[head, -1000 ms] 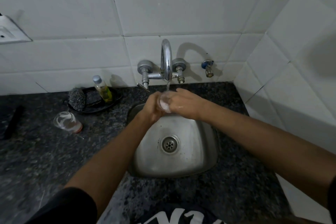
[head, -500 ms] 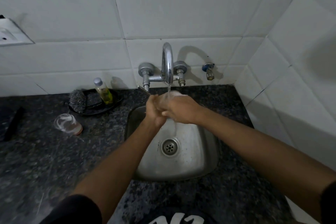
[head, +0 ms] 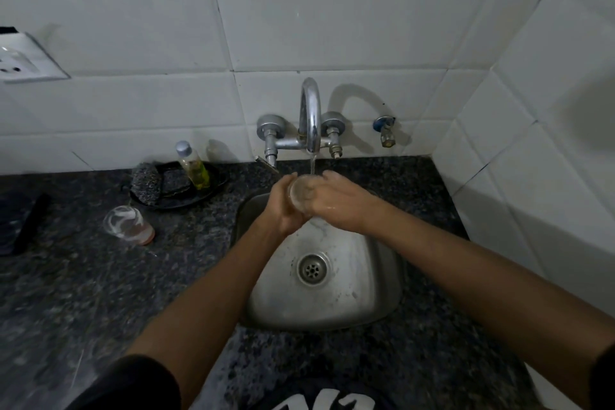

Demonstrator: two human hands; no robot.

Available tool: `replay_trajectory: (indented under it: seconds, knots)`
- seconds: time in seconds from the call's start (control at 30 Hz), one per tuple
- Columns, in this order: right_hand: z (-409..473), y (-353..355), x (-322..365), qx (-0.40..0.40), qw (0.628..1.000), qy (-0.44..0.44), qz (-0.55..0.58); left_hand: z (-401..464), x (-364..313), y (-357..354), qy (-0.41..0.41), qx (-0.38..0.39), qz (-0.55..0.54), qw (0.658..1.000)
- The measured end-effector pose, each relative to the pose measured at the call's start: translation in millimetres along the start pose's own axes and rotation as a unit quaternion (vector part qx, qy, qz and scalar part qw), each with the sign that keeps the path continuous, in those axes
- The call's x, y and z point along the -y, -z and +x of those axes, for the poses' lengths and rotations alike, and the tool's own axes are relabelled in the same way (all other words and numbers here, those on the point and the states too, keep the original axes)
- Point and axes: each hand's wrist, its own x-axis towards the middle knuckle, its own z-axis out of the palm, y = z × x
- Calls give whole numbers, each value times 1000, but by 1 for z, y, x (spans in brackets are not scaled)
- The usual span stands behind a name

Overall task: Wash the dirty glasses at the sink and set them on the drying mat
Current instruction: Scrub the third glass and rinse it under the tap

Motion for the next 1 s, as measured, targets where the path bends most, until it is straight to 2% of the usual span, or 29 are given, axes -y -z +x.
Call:
replay_trajectory:
  seconds: [0.07, 0.13, 0.23, 0.33, 0.43, 0.5, 0.6, 0.7, 0.9, 1.0]
  knots:
    - [-2, -2, 4, 40, 998, -30, 23, -2, 2, -3, 5, 16, 1, 1000]
    - [-1, -4, 8, 52, 986, -96, 125, -2, 9, -1, -7, -2, -17, 1000]
    - [-2, -4, 17, -26, 946, -166, 277, -6, 11, 4, -60, -26, -40, 997]
    - [-8, -8, 26, -138, 939, -222, 222, -10, 9, 5, -87, -44, -45, 994]
    - [-14, -13, 38, -225, 909, -277, 213, -15, 7, 4, -134, -78, -18, 988]
    - [-14, -17, 40, -212, 903, -301, 220, -20, 7, 3, -150, -85, 8, 985]
    - [-11, -22, 39, -104, 912, -322, 232, -23, 6, 4, -151, -108, 54, 981]
    - [-7, -29, 36, -39, 894, -353, 273, -25, 7, 7, -143, -109, 96, 979]
    - [1, -43, 35, -25, 860, -383, 337, -31, 0, 2, -153, -55, 117, 980]
    - [2, -45, 34, -69, 817, -408, 402, -22, -7, 5, -129, -122, 111, 978]
